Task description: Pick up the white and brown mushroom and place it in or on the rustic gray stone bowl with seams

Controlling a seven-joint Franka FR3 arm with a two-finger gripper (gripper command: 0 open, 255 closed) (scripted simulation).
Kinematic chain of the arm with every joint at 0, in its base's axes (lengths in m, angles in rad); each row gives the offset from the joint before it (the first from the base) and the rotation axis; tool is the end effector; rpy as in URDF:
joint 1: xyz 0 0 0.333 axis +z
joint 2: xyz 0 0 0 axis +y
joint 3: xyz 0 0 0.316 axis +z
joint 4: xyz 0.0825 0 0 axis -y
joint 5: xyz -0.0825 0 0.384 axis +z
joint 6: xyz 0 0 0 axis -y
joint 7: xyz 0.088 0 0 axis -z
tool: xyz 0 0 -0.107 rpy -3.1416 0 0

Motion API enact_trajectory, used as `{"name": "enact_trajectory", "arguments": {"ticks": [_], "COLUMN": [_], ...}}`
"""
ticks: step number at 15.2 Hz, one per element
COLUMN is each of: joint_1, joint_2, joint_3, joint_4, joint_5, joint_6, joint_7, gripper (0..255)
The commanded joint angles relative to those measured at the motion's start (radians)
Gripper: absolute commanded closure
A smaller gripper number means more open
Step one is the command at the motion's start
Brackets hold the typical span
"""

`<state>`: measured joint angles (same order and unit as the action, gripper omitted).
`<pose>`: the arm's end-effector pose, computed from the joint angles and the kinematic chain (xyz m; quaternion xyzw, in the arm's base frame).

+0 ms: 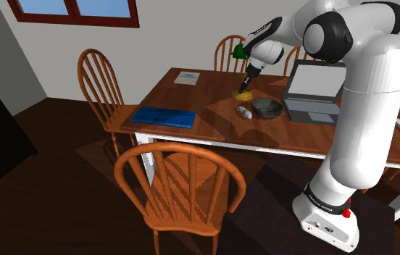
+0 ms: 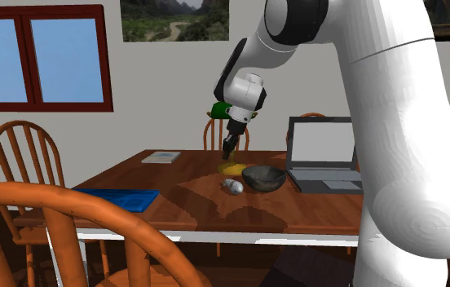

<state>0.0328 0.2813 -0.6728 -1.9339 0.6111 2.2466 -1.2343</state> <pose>0.5157 -0.3377 0.3817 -0.9771 -0.1282 -0.1625 0.0489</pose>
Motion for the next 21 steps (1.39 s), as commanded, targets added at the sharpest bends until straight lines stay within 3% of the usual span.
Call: {"name": "enact_trajectory", "arguments": {"ticks": [1, 7, 8, 11, 14, 16, 21], "joint_1": [0.0, 0.0, 0.0, 0.146, 0.26, 0.312, 0.311], "joint_2": [0.0, 0.0, 0.0, 0.004, 0.056, 0.116, 0.136], "joint_3": [0.0, 0.0, 0.0, -0.078, -0.133, -0.151, -0.148], "joint_4": [0.0, 0.0, 0.0, -0.031, -0.006, 0.035, -0.001], "joint_5": [0.0, 0.0, 0.0, -0.265, -0.441, -0.501, -0.491], "joint_6": [0.0, 0.0, 0.0, -0.035, -0.174, -0.303, -0.263], "joint_7": [0.0, 0.0, 0.0, 0.364, 0.665, 0.821, 0.822], "gripper": [255, 255, 0, 0, 0, 0, 0]}}
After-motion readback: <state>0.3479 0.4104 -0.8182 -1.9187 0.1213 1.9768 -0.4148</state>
